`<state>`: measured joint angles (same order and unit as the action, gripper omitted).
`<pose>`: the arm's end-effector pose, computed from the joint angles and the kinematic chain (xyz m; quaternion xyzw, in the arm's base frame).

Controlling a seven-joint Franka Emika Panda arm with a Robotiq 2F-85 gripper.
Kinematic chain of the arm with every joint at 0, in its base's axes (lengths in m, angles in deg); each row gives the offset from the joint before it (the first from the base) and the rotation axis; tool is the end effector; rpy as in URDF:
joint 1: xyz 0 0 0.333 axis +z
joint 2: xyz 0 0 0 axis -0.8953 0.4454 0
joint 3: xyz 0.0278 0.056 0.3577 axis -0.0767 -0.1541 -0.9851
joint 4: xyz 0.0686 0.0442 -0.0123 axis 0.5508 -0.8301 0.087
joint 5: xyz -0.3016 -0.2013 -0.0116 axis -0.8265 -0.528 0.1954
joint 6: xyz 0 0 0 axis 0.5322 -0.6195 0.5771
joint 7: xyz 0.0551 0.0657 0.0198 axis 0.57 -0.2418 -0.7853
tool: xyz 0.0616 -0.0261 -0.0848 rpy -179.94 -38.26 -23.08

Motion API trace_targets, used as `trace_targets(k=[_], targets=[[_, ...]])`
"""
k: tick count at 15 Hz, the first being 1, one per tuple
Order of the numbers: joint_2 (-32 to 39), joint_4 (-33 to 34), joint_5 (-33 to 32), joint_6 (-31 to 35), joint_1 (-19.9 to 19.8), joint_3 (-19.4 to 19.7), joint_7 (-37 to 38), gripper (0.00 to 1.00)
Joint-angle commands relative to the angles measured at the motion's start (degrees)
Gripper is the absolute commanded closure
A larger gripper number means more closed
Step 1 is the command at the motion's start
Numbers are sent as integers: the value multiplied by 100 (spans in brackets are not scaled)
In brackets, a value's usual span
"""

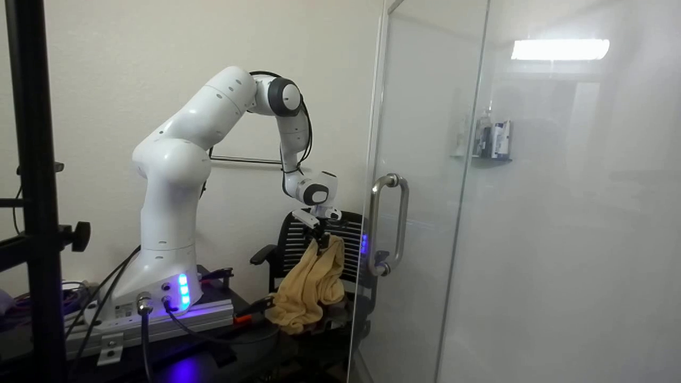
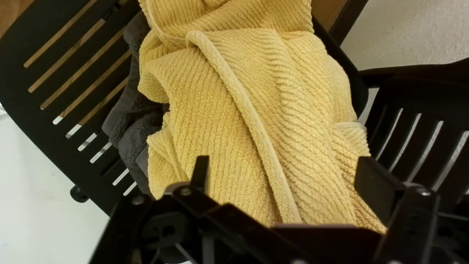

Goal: Remove the towels from the black chair and put them on the floor

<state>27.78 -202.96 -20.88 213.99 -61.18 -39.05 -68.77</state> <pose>0.5993 0.1060 0.1869 -0.9963 -0.0013 0.0043 0.0853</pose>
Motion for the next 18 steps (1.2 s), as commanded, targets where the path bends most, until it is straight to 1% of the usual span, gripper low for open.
trace_targets(k=[1, 2, 6, 9, 10, 11, 17, 18], targets=[[364, 312, 167, -72, -240, -125, -183, 0], [514, 404, 223, 11, -322, -204, -294, 0], [979, 762, 214, 79, -437, -285, -422, 0], [1199, 937, 197, 207, -511, -386, -551, 0], [1234, 966, 186, 276, -541, -438, -622, 25], [1258, 1001, 172, 302, -546, -461, -637, 26], [1206, 968, 137, 546, -595, -557, -752, 68], [1202, 956, 139, 569, -612, -566, -759, 77]])
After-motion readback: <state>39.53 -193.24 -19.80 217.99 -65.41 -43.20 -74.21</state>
